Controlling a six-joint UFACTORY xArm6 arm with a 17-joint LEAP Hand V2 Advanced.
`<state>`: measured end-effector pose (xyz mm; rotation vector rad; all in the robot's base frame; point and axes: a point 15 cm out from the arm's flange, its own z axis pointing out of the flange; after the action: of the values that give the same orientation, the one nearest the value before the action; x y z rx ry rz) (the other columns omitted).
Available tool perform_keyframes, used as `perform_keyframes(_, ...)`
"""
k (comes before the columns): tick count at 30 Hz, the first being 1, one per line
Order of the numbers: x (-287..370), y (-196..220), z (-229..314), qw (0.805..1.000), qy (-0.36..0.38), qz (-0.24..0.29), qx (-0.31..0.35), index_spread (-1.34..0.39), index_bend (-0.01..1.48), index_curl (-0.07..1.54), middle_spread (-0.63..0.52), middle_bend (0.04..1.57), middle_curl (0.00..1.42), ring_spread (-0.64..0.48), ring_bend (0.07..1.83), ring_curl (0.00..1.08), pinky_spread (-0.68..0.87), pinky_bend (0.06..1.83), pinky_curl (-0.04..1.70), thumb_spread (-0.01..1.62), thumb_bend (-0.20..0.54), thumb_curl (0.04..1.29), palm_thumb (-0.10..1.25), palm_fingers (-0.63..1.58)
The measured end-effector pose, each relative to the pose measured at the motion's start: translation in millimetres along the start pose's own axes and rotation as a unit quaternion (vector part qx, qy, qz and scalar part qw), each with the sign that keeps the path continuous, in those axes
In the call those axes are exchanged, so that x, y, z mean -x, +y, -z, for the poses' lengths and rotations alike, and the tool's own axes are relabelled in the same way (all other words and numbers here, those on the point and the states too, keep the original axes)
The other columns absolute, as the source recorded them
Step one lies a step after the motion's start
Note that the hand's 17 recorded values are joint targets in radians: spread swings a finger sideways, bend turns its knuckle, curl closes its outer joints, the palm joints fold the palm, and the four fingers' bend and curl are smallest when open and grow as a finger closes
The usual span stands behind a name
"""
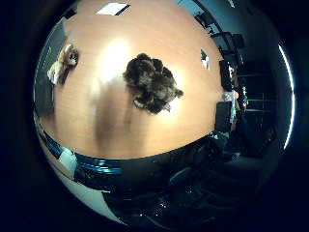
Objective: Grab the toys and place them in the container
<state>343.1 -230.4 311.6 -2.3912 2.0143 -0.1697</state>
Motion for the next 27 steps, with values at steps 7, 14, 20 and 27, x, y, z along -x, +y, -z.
perform_keyframes(7,-6,-6,3,1.000,0.002,-0.004,-0.003,-0.40,0.17,0.33,-0.15,0.32,0.40,-0.03,0.45,0.21,0.37,0.28,0.23,1.09,-0.023,0.27,0.49,0.42)
perform_keyframes(14,-34,-19,19,1.000,0.013,-0.017,-0.013,-0.40,0.17,0.33,-0.15,0.32,0.39,-0.03,0.44,0.21,0.37,0.28,0.24,1.09,-0.023,0.27,0.49,0.42)
perform_keyframes(20,-78,-28,28,0.999,0.022,-0.041,-0.015,-0.40,0.17,0.33,-0.13,0.30,0.39,-0.01,0.43,0.21,0.37,0.30,0.24,1.09,-0.023,0.27,0.49,0.39)
perform_keyframes(27,-145,-29,4,0.997,0.023,-0.078,0.003,-0.35,0.16,0.30,-0.07,0.26,0.37,0.02,0.41,0.21,0.37,0.35,0.26,1.08,-0.025,0.27,0.48,0.33)
